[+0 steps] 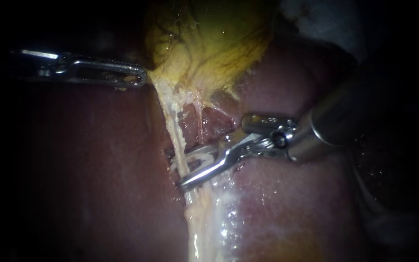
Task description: Clipping first clip left tube
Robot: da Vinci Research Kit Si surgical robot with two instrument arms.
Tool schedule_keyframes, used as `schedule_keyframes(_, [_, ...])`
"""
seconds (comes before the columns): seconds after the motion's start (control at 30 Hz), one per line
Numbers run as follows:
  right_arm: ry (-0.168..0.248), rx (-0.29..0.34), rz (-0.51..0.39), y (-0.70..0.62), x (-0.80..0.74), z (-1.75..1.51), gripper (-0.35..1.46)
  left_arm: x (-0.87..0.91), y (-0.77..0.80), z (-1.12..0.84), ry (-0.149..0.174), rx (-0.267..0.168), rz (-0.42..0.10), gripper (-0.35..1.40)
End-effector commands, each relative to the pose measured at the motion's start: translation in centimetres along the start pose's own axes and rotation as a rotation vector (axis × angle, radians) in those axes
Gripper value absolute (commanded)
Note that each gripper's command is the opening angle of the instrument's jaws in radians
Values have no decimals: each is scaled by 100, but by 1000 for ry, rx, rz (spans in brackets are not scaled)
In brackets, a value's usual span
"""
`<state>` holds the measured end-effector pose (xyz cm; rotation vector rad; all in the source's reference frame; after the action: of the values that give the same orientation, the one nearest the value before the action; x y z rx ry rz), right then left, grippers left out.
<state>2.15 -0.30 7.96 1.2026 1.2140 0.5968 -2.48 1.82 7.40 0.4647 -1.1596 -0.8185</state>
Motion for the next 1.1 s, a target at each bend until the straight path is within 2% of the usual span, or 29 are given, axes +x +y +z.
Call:
schedule_keyframes(0.03, [2,11,-2,-2,0,3,53,0,0,0,0,0,0,-35])
schedule_keyframes(0.2, [27,77,-7,-13,-2,13,53,0,0,0,0,0,0,-35])
schedule_keyframes(0.33, [36,126,-7,-27,-4,18,52,0,0,0,0,0,0,-35])
schedule_keyframes(0.5, [17,150,-5,-46,-6,25,48,0,0,-1,0,0,0,-35])
schedule_keyframes(0.67, [8,161,-6,-51,-7,30,42,0,0,-1,0,0,0,-35])
schedule_keyframes(0.73, [14,155,-5,-49,-6,29,32,0,0,-1,0,0,-1,-35])
schedule_keyframes(0.87, [26,143,-4,-46,-5,26,-1,-1,0,-1,0,0,-1,-35])
schedule_keyframes(1.03, [30,139,-3,-46,-2,25,-35,-1,0,-1,0,0,-1,-35])
schedule_keyframes(1.1, [32,137,-3,-46,-2,24,-35,-1,0,-1,0,0,-1,-35])
